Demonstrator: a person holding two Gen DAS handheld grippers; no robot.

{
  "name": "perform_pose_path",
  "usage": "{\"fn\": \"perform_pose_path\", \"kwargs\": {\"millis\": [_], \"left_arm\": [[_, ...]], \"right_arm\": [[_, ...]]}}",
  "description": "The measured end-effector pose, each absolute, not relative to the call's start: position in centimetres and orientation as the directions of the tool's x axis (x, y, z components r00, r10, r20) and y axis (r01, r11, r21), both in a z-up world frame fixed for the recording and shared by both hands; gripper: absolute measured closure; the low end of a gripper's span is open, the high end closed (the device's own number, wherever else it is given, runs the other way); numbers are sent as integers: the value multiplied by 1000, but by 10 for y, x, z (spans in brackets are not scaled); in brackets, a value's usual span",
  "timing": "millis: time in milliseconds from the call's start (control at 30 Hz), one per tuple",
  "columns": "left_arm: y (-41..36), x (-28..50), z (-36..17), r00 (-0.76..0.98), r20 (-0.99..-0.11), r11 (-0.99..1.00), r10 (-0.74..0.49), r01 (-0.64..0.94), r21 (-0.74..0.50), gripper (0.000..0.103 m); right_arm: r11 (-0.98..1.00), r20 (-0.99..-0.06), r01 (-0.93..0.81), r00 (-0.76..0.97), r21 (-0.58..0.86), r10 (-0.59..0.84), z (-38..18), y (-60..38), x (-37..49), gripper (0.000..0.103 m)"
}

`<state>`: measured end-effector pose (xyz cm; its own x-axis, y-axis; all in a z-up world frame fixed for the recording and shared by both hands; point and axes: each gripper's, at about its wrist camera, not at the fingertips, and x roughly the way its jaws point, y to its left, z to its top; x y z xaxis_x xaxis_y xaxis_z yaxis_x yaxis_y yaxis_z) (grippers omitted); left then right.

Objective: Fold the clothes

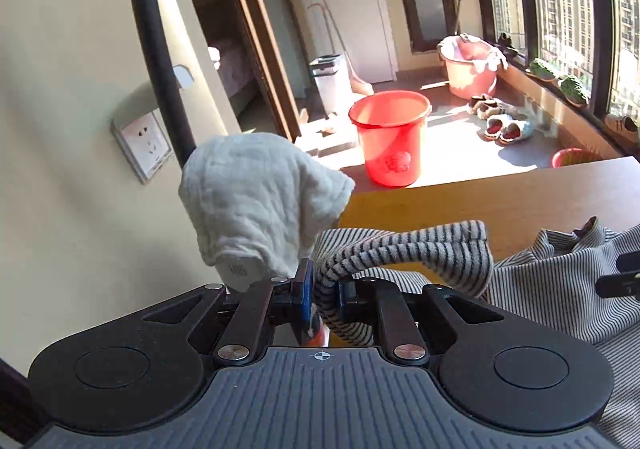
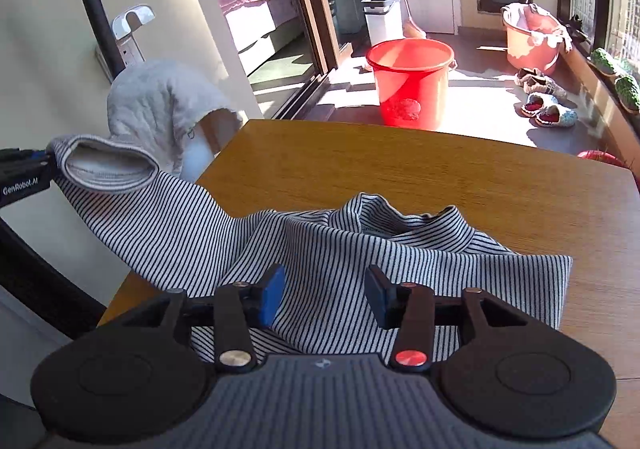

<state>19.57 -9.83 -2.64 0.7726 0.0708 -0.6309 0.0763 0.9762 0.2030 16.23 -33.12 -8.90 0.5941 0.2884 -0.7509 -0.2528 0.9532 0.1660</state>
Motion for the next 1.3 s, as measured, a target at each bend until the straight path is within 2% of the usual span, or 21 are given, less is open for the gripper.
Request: {"fn": "perform_pose_path", "kwargs": {"millis": [67, 133, 267, 300, 333, 400, 500, 533, 567, 600, 633, 700, 733, 800, 867, 933, 1167, 1233, 1300], "left_arm": [[-76, 199, -25, 750, -658, 987, 66, 47, 152, 89], [-65, 199, -32, 742, -667, 987, 67, 47, 152, 89], [-57, 195, -38, 725, -687, 988, 51, 63, 140, 89], [-56, 194, -39, 718, -694, 989, 43, 65, 129, 89], [-55, 194, -40, 713, -701, 991, 36, 68, 119, 89], [-57, 195, -42, 696, -718, 993, 16, 74, 94, 89], [-60, 197, -45, 656, -754, 996, -25, 80, 37, 89], [-60, 196, -46, 642, -765, 997, -43, 80, 11, 88], [-60, 195, -48, 628, -777, 997, -54, 76, -8, 84], [-61, 195, -49, 613, -787, 997, -61, 68, -24, 73], [-61, 196, -50, 599, -798, 997, -68, 60, -40, 67], [-63, 200, -55, 572, -817, 998, -68, 42, -54, 45], [-65, 203, -59, 557, -828, 998, -64, 31, -56, 43], [-70, 210, -66, 523, -850, 998, -56, 4, -63, 32], [-77, 215, -70, 493, -867, 996, -73, -12, -91, 30], [-87, 212, -70, 473, -875, 993, -104, -3, -119, 30], [-130, 181, -77, 433, -892, 989, -128, 117, -85, 30], [-135, 177, -83, 419, -902, 990, -105, 130, -55, 31], [-138, 178, -91, 394, -914, 990, -102, 134, -52, 36]], "right_arm": [[940, -759, -337, 598, 55, 259, -108, -292, 160, 54], [909, -748, -415, 619, -52, 240, -123, -260, 156, 52], [871, -747, -463, 635, -167, 195, -142, -224, 166, 51], [875, -751, -469, 620, -121, 228, -139, -227, 170, 64], [878, -753, -473, 604, -75, 261, -136, -231, 173, 92], [901, -742, -433, 600, 13, 299, -120, -251, 176, 93], [951, -689, -294, 669, 98, 277, -77, -311, 171, 93], [964, -672, -253, 700, 81, 241, -63, -332, 164, 93], [975, -653, -212, 729, 66, 203, -49, -353, 157, 93], [984, -634, -170, 756, 51, 164, -36, -373, 149, 93], [991, -613, -128, 781, 38, 124, -22, -394, 142, 93], [999, -568, -40, 822, 15, 41, 5, -436, 127, 93], [1000, -544, 4, 839, 5, -1, 19, -457, 120, 93], [996, -494, 93, 865, -10, -86, 46, -499, 105, 93], [984, -444, 176, 880, -20, -167, 72, -539, 90, 93], [992, -469, 126, 876, -9, -115, 60, -539, 79, 93], [989, -731, -73, 668, 126, 142, -49, -474, 58, 91], [988, -765, -72, 627, 133, 149, -69, -453, 55, 76], [986, -805, -99, 569, 135, 168, -91, -431, 61, 70]]}}
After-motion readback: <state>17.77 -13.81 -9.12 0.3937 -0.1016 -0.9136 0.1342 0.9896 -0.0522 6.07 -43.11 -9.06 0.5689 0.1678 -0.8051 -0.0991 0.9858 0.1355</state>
